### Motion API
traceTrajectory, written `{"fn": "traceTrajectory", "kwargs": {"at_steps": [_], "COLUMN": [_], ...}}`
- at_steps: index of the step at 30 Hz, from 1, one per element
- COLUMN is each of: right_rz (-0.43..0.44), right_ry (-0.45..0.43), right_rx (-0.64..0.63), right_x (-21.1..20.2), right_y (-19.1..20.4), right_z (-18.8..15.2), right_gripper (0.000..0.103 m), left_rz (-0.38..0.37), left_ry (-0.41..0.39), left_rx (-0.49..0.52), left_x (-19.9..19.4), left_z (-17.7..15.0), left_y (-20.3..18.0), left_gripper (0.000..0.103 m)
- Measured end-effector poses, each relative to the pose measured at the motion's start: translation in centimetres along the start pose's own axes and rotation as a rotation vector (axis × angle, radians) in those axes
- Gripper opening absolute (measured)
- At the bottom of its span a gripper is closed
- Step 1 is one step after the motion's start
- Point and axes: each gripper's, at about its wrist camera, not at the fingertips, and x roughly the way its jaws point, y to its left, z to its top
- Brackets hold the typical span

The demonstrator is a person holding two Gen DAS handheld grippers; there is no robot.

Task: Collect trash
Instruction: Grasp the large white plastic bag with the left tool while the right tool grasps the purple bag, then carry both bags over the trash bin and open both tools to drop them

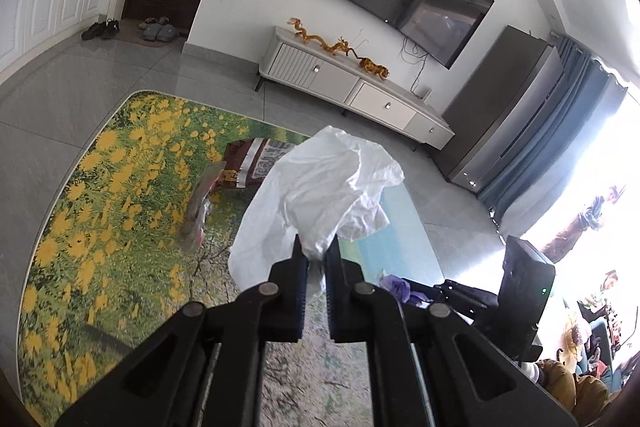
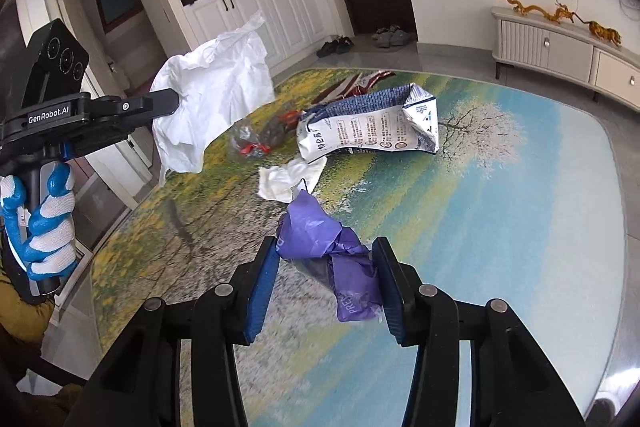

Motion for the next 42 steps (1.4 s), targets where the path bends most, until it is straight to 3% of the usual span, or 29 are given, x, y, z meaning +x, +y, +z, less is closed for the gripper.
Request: {"fn": "traceTrajectory", "kwargs": {"at_steps": [11, 19, 31, 36, 42], "right_rz": [-0.058, -0.171, -0.419, -0.475, -0.481], "right_ry": [-0.132, -0.218, -0.223, -0.180, -0.122], "right_rx": [0.022, 0.107, 0.392, 0.502, 0.595], "right_x": [-9.7, -17.6, -26.3, -26.9, -25.3], "right_y": [0.4, -3.1, -14.3, -18.3, -22.1], "right_z": [-3.2, -8.0, -19.3, -22.9, -25.5], "right_gripper": [0.047, 0.047, 0.047, 0.047, 0.048], "left_rz": [-0.059, -0.146, -0.330, -0.375, -0.358], "left_ry": [-0.033, 0.030, 0.293, 0.422, 0.534], "left_rx": [0.096, 0.212, 0.363, 0.406, 0.437], "left_x": [-5.6, -4.2, 7.9, 14.0, 20.5], "left_z": [-2.3, -4.9, -11.7, -15.2, -18.4], "left_y": [-7.5, -15.6, -30.2, -35.0, -38.2], "left_gripper": [0.007, 0.007, 0.007, 0.007, 0.007]}}
